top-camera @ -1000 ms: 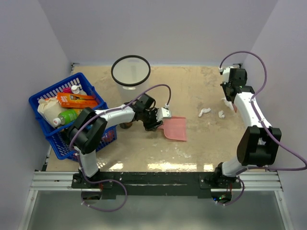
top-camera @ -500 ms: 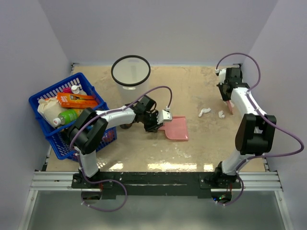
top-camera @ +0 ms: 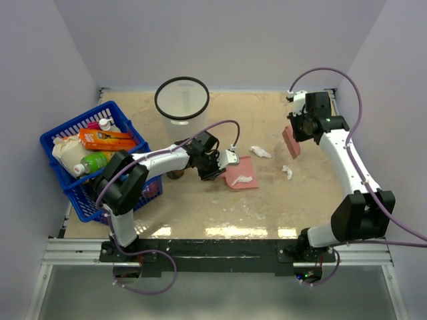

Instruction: Sweep away the paper scraps from the table

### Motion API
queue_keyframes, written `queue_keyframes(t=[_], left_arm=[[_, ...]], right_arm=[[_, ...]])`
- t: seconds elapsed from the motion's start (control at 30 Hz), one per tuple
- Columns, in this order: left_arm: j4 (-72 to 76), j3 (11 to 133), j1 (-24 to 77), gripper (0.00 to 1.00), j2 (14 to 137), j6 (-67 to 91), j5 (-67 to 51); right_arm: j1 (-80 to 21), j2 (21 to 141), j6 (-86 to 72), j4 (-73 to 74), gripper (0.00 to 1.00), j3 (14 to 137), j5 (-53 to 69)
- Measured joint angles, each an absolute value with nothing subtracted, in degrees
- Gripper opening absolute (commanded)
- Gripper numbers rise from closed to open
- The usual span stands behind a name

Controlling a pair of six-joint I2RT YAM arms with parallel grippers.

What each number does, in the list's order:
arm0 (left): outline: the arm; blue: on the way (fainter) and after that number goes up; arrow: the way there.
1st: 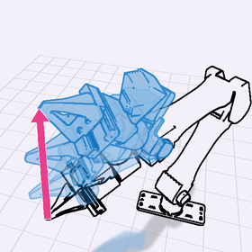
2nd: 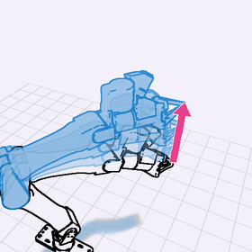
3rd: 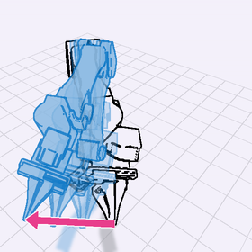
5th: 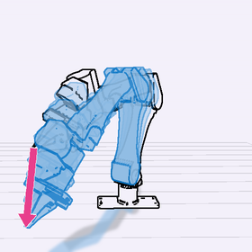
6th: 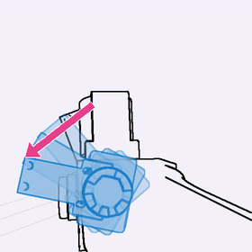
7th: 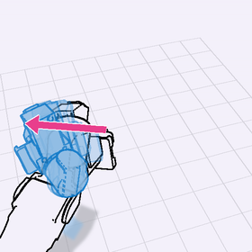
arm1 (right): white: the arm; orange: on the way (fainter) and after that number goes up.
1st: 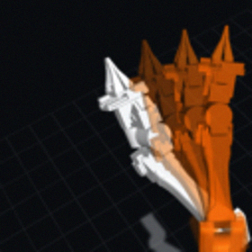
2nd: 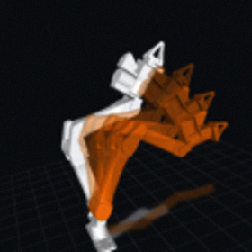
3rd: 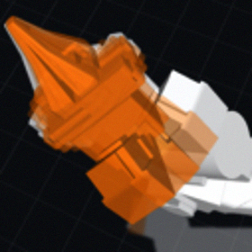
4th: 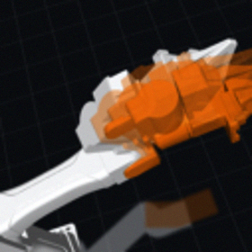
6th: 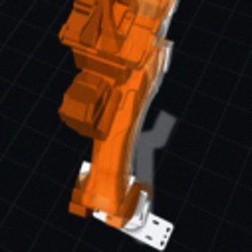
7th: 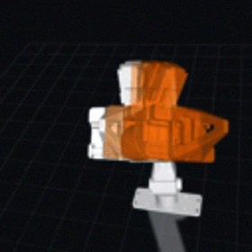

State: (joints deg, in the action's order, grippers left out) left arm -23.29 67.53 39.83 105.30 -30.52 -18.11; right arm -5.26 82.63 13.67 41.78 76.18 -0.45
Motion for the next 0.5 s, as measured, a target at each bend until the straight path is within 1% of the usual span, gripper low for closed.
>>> queue_keyframes(t=[0.2, 0.43, 0.5], left_arm=[[-26.94, 69.65, 39.77, 0.0, 105.3, -29.19, -15.49], [-31.03, 72.25, 39.24, 0.0, 105.43, -26.04, -13.21], [-31.62, 73.12, 39.11, 0.0, 105.89, -25.61, -12.97]], right_arm=[[-4.86, 86.59, 13.04, 37.74, 0.0, 78.28, -0.45], [-6.5, 97.49, 12.99, 33.47, 0.0, 79.72, -0.45], [-7.31, 98.78, 12.91, 32.86, 0.0, 80.34, -0.25]])
